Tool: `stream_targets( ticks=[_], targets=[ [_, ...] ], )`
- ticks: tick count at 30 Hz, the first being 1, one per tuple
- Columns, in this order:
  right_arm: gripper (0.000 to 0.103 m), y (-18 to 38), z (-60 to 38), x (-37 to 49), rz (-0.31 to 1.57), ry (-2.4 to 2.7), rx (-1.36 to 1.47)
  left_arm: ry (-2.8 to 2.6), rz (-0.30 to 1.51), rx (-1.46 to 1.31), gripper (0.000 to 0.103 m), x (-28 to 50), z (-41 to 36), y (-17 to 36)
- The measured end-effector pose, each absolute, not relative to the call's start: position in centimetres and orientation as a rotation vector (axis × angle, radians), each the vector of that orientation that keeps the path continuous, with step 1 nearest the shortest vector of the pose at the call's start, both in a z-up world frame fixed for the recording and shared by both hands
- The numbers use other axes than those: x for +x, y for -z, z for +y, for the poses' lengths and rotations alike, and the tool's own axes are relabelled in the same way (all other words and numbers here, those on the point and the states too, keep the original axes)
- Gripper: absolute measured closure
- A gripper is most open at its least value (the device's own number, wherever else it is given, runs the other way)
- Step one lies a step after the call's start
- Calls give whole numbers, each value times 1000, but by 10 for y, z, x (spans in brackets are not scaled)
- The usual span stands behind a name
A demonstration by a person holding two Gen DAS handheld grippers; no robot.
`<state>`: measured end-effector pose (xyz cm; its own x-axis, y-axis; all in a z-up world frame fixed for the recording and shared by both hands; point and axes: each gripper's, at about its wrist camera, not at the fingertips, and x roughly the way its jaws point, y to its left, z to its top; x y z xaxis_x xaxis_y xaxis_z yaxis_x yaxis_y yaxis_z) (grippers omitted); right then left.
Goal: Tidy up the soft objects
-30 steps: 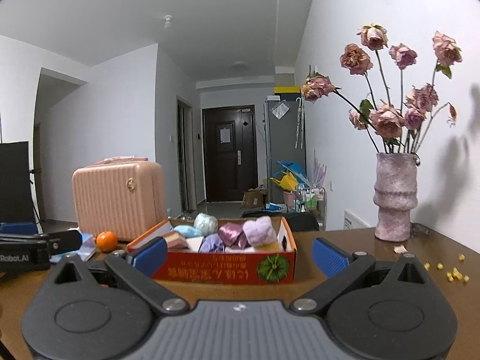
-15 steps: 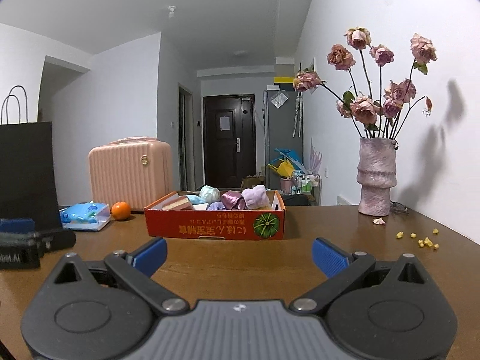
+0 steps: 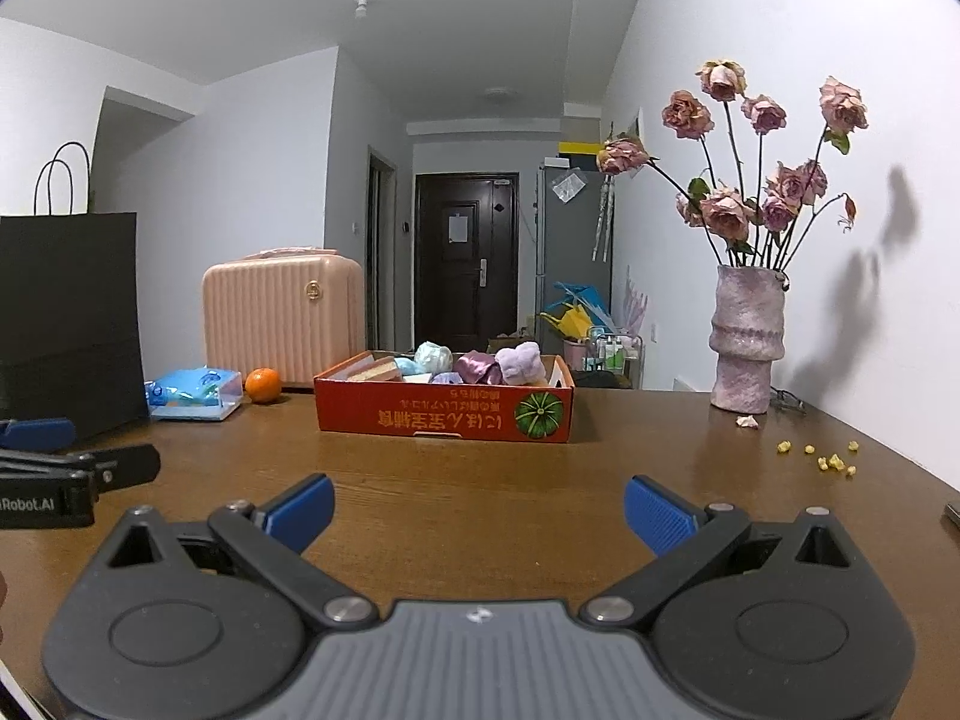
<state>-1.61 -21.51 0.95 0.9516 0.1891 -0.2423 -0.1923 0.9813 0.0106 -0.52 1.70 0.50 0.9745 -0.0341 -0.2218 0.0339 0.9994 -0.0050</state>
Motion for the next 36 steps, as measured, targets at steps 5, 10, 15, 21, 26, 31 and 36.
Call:
stream_targets(
  ticks=[5, 10, 15, 21, 26, 31, 36],
  targets=[
    [0, -11, -218, -21, 240, -188, 0, 48, 218, -2, 0, -9, 14, -5],
    [0, -12, -219, -25, 231, -190, 2, 48, 210, -4, 0, -13, 13, -6],
    [0, -13, -219, -27, 227, -192, 5, 49, 209, -3, 0, -14, 13, -6],
    [0, -13, -219, -26, 227, -192, 5, 49, 207, -4, 0, -15, 13, -7],
    [0, -13, -219, -27, 226, -193, 4, 48, 207, -4, 0, -15, 13, -7],
    [0, -13, -219, -26, 227, -192, 5, 48, 206, -4, 0, -15, 13, -7],
    [0, -13, -219, -27, 229, -191, 5, 47, 207, -3, 0, -15, 13, -6]
  ],
)
